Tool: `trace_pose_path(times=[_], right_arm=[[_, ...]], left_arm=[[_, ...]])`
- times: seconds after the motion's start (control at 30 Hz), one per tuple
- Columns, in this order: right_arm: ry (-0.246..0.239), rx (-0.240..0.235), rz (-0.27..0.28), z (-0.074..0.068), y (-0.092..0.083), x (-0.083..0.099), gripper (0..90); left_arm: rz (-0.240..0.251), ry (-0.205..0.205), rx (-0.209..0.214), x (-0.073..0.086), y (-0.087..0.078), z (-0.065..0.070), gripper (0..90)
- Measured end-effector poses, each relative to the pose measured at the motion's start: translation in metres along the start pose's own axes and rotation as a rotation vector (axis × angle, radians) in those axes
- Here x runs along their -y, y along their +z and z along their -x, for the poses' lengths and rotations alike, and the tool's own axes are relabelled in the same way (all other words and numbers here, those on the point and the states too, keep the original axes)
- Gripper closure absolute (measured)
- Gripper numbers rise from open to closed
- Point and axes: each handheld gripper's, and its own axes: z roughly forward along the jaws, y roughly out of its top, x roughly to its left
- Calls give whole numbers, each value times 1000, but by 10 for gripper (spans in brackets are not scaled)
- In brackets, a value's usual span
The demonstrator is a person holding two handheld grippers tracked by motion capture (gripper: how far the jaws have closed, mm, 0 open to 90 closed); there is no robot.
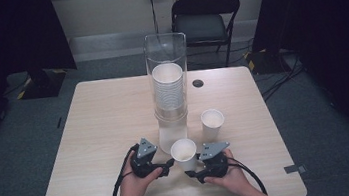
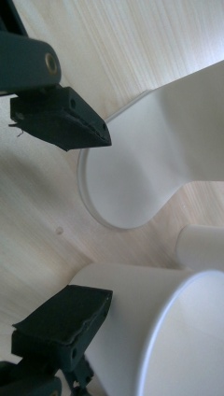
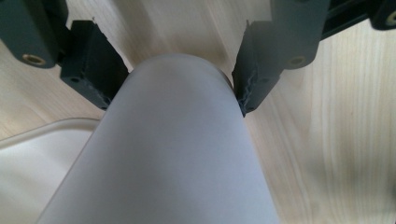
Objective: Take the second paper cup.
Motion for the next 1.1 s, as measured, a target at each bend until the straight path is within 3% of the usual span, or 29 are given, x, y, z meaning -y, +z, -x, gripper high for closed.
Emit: trace_pose_path(times=[0.27, 0.53, 0.97, 1.1], right_arm=[[-7, -6, -33, -1, 6, -1, 353], [-7, -5, -59, -2, 8, -2, 263], [42, 23, -62, 5, -5, 1, 183], [52, 21, -77, 9, -15, 5, 173]], left_arm=[[-25, 29, -4, 6, 2, 1, 218], [-26, 35, 2, 8, 3, 3, 219], [-77, 50, 8, 20, -3, -5, 205], [-86, 35, 13, 25, -8, -9, 195]])
